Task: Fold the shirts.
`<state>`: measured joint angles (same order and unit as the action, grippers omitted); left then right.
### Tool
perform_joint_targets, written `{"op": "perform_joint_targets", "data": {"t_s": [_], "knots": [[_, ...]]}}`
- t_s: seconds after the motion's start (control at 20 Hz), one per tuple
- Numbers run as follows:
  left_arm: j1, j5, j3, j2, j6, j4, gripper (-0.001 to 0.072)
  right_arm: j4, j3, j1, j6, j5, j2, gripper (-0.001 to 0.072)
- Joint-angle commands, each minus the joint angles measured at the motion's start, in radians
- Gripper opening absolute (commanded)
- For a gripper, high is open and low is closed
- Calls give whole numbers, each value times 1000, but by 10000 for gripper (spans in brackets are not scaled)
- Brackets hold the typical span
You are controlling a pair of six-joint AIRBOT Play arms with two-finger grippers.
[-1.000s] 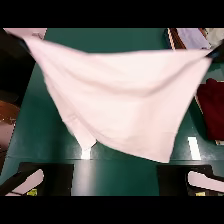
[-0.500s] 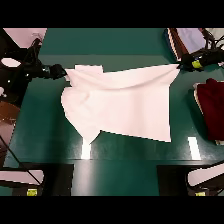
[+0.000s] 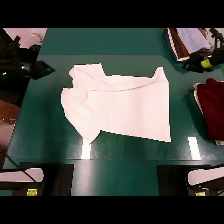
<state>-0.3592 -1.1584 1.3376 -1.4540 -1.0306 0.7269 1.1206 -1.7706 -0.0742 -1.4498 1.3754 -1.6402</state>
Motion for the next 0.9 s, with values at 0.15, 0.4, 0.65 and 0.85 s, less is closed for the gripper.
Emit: {"op": "perform_joint_targets", "data": {"t_s": [0.15,0.4,0.65,0.85], "knots": [[-63,-35,-479,249,-20,114,497,-3,351,11,19,36,270,306],[-60,68,-732,314,-8,16,497,-4,556,41,19,-64,435,306],[-45,148,-760,309,-9,21,497,-3,612,41,19,-95,515,306],[99,276,-765,307,-11,2,497,-5,589,41,19,-93,514,306]]}}
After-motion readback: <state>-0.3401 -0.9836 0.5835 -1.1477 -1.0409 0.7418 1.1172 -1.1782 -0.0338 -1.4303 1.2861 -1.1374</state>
